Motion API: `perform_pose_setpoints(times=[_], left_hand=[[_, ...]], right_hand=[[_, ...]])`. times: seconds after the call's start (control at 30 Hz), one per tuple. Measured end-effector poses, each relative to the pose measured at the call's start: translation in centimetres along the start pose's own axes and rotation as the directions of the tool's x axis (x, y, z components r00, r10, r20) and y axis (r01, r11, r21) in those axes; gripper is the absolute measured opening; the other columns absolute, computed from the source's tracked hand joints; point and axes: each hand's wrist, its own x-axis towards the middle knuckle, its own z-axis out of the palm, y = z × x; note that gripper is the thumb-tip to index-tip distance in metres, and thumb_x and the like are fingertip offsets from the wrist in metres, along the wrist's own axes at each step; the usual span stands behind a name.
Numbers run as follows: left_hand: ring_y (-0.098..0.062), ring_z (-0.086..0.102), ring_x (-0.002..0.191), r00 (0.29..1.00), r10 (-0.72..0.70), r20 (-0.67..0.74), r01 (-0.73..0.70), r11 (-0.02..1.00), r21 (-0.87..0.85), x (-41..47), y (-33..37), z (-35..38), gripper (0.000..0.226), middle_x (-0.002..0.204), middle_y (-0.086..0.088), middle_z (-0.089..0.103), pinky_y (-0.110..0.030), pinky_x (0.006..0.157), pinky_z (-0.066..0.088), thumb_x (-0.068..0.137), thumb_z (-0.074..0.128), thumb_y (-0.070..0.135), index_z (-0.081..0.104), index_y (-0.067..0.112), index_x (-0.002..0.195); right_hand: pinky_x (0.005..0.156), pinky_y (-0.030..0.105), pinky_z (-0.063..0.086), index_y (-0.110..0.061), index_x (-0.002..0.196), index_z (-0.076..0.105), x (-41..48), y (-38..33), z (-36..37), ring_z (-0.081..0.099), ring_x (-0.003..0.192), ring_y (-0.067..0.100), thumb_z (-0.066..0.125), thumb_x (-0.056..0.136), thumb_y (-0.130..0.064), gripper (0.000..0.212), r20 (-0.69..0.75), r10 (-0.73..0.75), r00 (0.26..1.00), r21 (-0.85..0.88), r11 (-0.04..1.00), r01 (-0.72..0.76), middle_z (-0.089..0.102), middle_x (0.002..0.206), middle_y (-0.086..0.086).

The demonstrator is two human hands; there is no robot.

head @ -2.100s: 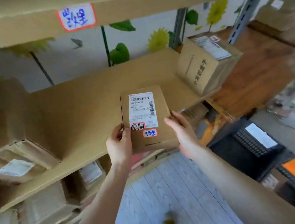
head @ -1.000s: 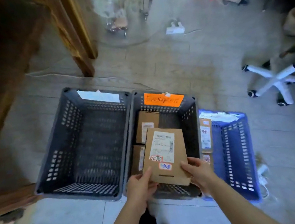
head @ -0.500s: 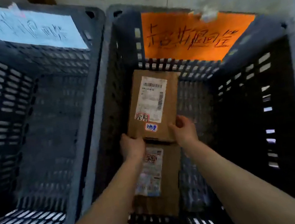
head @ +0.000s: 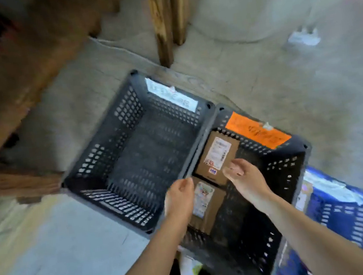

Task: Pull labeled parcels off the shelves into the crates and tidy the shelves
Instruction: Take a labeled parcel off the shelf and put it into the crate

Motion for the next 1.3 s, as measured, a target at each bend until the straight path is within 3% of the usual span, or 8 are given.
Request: perform_pose_setpoints(times=[0.13, 0.3, 0.53, 0.7, 0.87, 1.0, 1.1, 1.3], left_hand=[[-0.02, 0.059, 0.102, 0.988, 0.009, -0.153, -0.038, 0.981, -0.188, -9.1, 3.7, -10.6, 0.038, 0.106, -0.002, 0.062, -0.038, 0.094, 0.048, 0.094, 0.043, 0.041, 0.058, 0.014, 0.116], [-0.022, 0.054, 0.082, 0.918, 0.057, -0.394, -0.193, 0.93, -0.314, -20.3, 2.6, -25.0, 0.028, 0.079, -0.005, 0.053, -0.031, 0.074, 0.04, 0.096, 0.04, 0.034, 0.054, 0.015, 0.081], [-0.018, 0.05, 0.073, 0.63, -0.045, -0.775, -0.398, 0.839, -0.372, -38.0, -10.4, -46.0, 0.028, 0.072, 0.001, 0.056, -0.031, 0.069, 0.039, 0.095, 0.044, 0.029, 0.055, 0.016, 0.073], [-0.017, 0.045, 0.065, 0.479, -0.132, -0.868, -0.461, 0.804, -0.377, -48.3, -23.0, -57.1, 0.028, 0.063, 0.003, 0.052, -0.031, 0.062, 0.038, 0.094, 0.047, 0.028, 0.058, 0.016, 0.071], [-0.017, 0.047, 0.061, 0.348, -0.22, -0.911, -0.483, 0.791, -0.375, -53.5, -30.7, -66.1, 0.027, 0.063, 0.001, 0.054, -0.025, 0.057, 0.037, 0.093, 0.049, 0.029, 0.056, 0.015, 0.071], [-0.005, 0.054, 0.069, 0.284, -0.271, -0.92, -0.523, 0.76, -0.385, -54.9, -33.8, -72.4, 0.022, 0.074, 0.008, 0.061, -0.01, 0.056, 0.04, 0.092, 0.05, 0.03, 0.064, 0.014, 0.086], [-0.013, 0.055, 0.096, 0.245, -0.289, -0.926, -0.509, 0.775, -0.376, -54.7, -35.3, -77.5, 0.037, 0.107, -0.001, 0.064, -0.022, 0.082, 0.04, 0.093, 0.049, 0.034, 0.059, 0.009, 0.117], [-0.027, 0.052, 0.115, 0.218, -0.263, -0.94, -0.442, 0.832, -0.336, -53.1, -35.7, -86.6, 0.045, 0.124, -0.015, 0.056, -0.032, 0.091, 0.042, 0.094, 0.044, 0.034, 0.045, 0.002, 0.126]], right_hand=[[0.085, 0.025, 0.038, -0.014, 0.125, 0.054, -8.8, -13.7, 1.0, 0.053, 0.113, 0.014, 0.055, 0.089, -0.039, 0.044, 0.25, -0.268, 0.93, -0.158, 0.937, 0.313, 0.055, 0.127, -0.002], [0.067, 0.008, 0.032, -0.018, 0.102, 0.059, -22.3, -26.4, 7.2, 0.053, 0.097, 0.009, 0.056, 0.088, -0.037, 0.023, 0.387, -0.508, 0.769, -0.089, 0.81, 0.579, 0.056, 0.098, -0.01], [0.074, 0.018, 0.039, -0.011, 0.098, 0.065, -44.9, -35.3, 23.6, 0.059, 0.095, 0.014, 0.063, 0.085, -0.027, 0.021, 0.615, -0.613, 0.496, 0.112, 0.69, 0.715, 0.066, 0.098, 0.003], [0.102, 0.037, 0.042, -0.02, 0.106, 0.06, -59.1, -35.3, 35.0, 0.057, 0.111, 0.017, 0.058, 0.087, -0.035, 0.024, 0.736, -0.582, 0.346, 0.179, 0.661, 0.729, 0.064, 0.111, 0.001], [0.097, 0.031, 0.046, -0.011, 0.108, 0.06, -69.4, -35.3, 43.9, 0.06, 0.101, 0.012, 0.059, 0.088, -0.03, 0.028, 0.793, -0.558, 0.243, 0.217, 0.633, 0.743, 0.065, 0.114, 0.008], [0.101, 0.033, 0.044, -0.012, 0.115, 0.057, -74.0, -36.9, 50.8, 0.057, 0.107, 0.012, 0.059, 0.087, -0.034, 0.036, 0.818, -0.546, 0.18, 0.212, 0.577, 0.789, 0.062, 0.118, 0.004], [0.101, 0.035, 0.044, -0.012, 0.12, 0.055, -76.1, -39.3, 56.6, 0.055, 0.11, 0.014, 0.058, 0.087, -0.039, 0.043, 0.823, -0.55, 0.141, 0.211, 0.527, 0.824, 0.06, 0.123, 0.005], [0.098, 0.033, 0.041, -0.016, 0.133, 0.044, -80.1, -45.6, 67.5, 0.048, 0.119, 0.021, 0.054, 0.085, -0.051, 0.06, 0.797, -0.562, 0.222, 0.174, 0.566, 0.806, 0.047, 0.136, 0.006]])
